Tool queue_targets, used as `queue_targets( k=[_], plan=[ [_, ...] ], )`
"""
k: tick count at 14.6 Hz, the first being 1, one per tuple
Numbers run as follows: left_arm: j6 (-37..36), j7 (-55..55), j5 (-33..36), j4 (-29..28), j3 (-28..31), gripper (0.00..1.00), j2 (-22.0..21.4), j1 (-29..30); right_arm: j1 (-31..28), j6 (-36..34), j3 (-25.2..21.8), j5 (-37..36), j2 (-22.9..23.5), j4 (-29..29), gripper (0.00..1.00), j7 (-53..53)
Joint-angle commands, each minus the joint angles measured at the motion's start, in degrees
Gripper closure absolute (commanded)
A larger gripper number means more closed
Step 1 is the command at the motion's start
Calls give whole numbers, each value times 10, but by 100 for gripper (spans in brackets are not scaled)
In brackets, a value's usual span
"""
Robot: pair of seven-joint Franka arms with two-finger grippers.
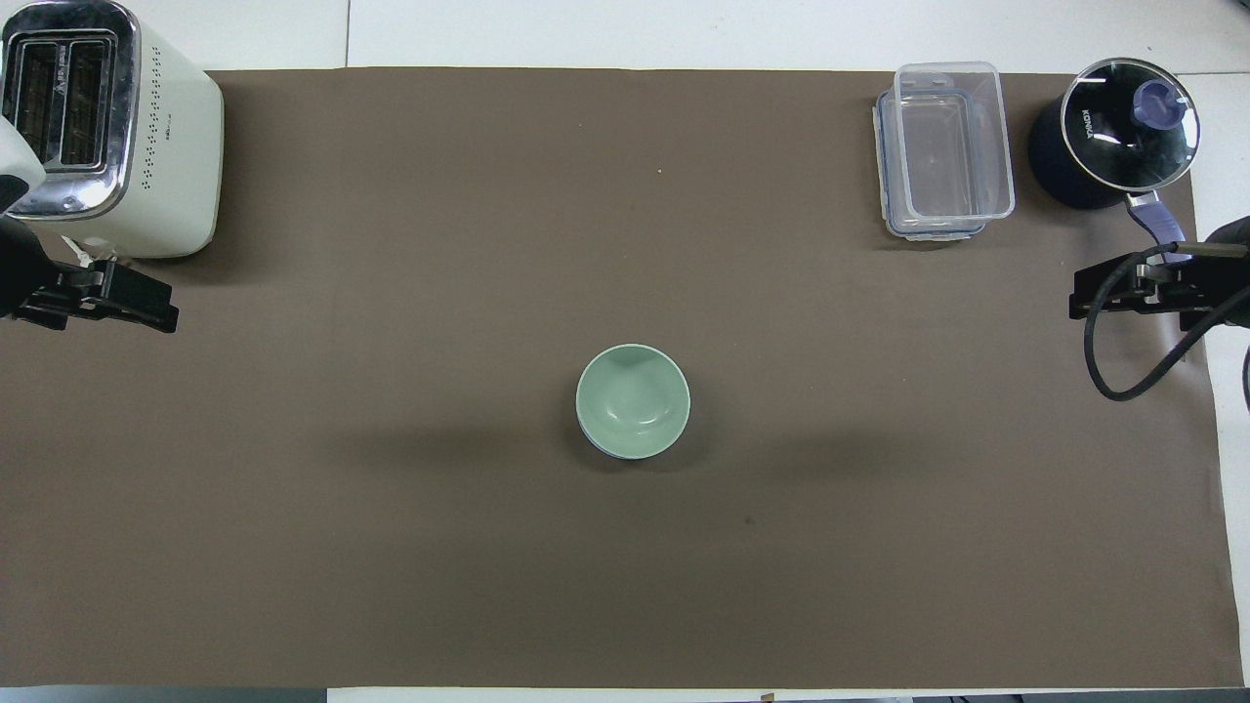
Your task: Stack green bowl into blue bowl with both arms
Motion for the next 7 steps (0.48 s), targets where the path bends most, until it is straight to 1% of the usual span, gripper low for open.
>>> queue_targets(
  k=[1,3,7],
  plan=[
    [7,-6,13,-16,0,0,-14,0,7,-18,2,-15,6,23,0,-6],
    [7,-6,13,-16,0,0,-14,0,5,-16,2,-13,8,23,0,17],
    [7,-6,13,-16,0,0,-14,0,6,-12,1,-6,5,16,0,22]
  ],
)
